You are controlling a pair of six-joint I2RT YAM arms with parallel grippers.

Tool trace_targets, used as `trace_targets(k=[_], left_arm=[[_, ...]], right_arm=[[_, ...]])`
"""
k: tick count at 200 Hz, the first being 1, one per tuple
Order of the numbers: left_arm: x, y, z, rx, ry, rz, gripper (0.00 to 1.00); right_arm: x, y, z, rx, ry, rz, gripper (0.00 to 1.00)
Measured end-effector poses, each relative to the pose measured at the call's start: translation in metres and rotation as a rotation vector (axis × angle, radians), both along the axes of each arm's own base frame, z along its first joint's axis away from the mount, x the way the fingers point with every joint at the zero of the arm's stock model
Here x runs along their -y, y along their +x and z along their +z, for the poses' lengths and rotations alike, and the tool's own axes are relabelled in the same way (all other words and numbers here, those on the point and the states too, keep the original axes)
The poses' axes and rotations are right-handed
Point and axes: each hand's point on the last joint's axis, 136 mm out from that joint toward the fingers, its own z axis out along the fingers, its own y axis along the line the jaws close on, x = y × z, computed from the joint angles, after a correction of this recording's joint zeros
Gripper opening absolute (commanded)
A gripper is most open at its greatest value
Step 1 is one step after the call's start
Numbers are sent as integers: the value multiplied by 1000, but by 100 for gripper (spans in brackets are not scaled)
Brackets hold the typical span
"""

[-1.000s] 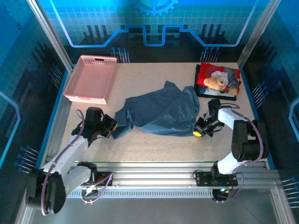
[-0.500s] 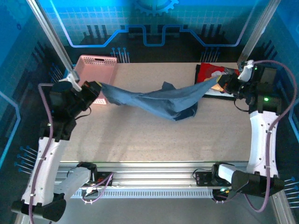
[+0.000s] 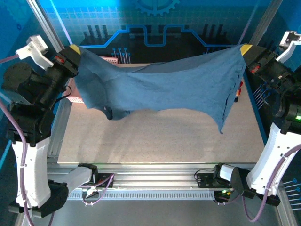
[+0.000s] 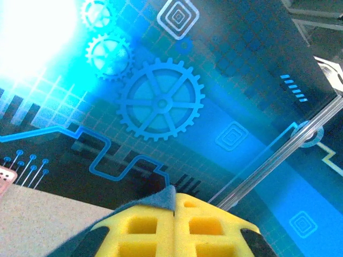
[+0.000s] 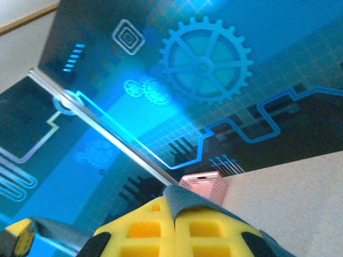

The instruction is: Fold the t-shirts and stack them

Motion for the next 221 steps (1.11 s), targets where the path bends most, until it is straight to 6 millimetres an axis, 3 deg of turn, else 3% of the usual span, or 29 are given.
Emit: trace_targets(k=[31,57,84,114,140,155,171,196,221], left_arm=[[1,25,0,-23,4,-14,0],[-5,73,-15,-92,-30,-39,0],[-6,145,-35,-166,-96,-104,0],[-1,234,-51,-204,-165,-201,0],[-2,287,-52,-148,-225,-262,0],[-9,298,-58,-149,-274,-272,0],[-22,302,-58,-146,-310,-269,0],[-44,292,-38,-90,-324,-272,0],[-57,265,-5,-14,-308,-300,0]], right_arm=[[1,14,-7,-40,27,24,0],[-5,49,-28,-118,40,73,0],[-11,107,-70,-236,36,122,0],[0,183,-122,-354,47,118,0],[11,245,-128,-321,39,117,0],[14,268,-121,-273,47,120,0],[16,278,-113,-236,67,128,0],[21,274,-105,-220,86,133,0],[32,257,-102,-236,86,125,0]])
